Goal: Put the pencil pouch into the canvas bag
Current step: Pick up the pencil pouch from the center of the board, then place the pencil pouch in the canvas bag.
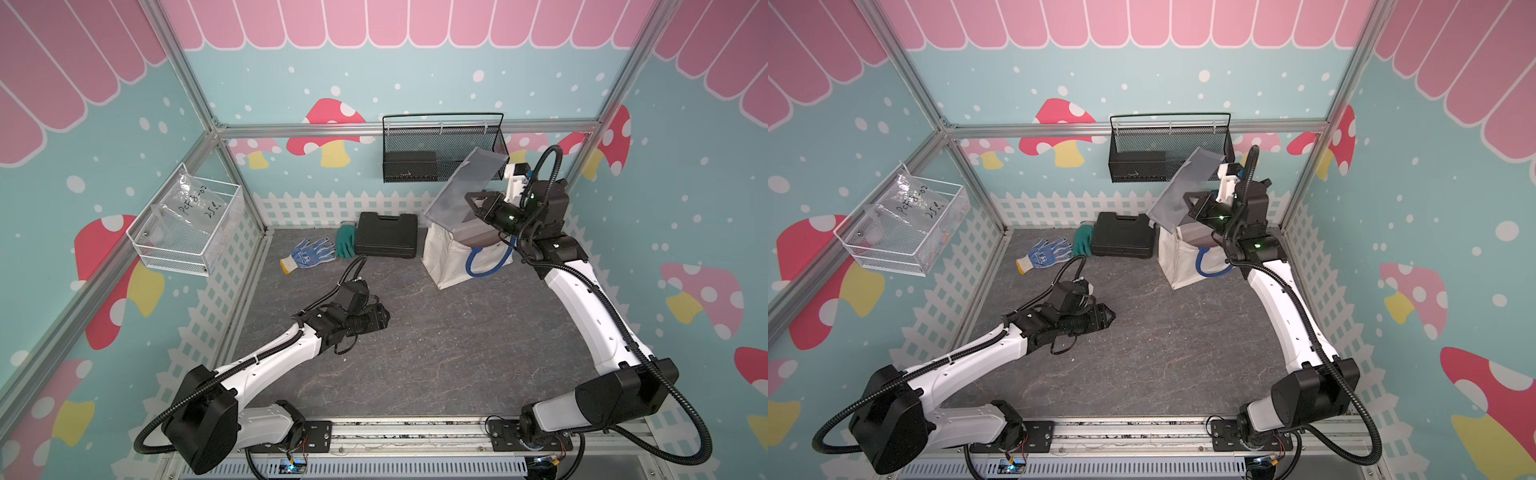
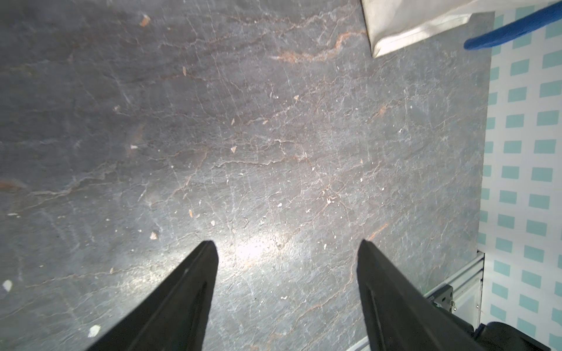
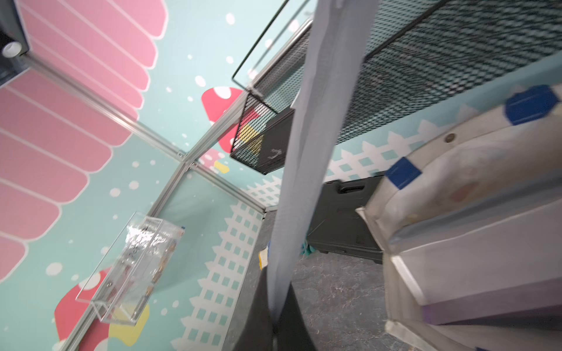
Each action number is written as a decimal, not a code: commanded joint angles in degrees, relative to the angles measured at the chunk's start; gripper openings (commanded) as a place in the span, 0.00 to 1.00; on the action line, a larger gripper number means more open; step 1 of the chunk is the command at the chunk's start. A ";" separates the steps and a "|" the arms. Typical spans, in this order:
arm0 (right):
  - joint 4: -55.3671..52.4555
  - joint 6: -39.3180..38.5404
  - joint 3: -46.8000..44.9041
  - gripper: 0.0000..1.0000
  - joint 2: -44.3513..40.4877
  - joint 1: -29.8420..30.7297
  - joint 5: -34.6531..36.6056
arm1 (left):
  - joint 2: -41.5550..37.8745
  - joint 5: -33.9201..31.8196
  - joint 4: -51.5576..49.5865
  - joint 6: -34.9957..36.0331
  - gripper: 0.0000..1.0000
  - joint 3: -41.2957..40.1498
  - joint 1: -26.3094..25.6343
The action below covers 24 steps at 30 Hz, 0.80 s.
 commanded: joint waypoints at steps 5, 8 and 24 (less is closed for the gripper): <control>4.27 7.93 -7.44 0.00 -0.68 -3.31 7.33 | -2.25 -2.15 -1.62 0.46 0.74 0.59 0.34; 7.65 9.87 -8.74 0.00 3.31 -4.35 5.81 | -1.83 -1.75 -1.63 0.79 0.74 0.94 0.33; 19.67 22.91 -20.85 0.00 4.36 -3.91 8.70 | -2.55 -2.57 -2.18 0.29 0.74 0.76 0.34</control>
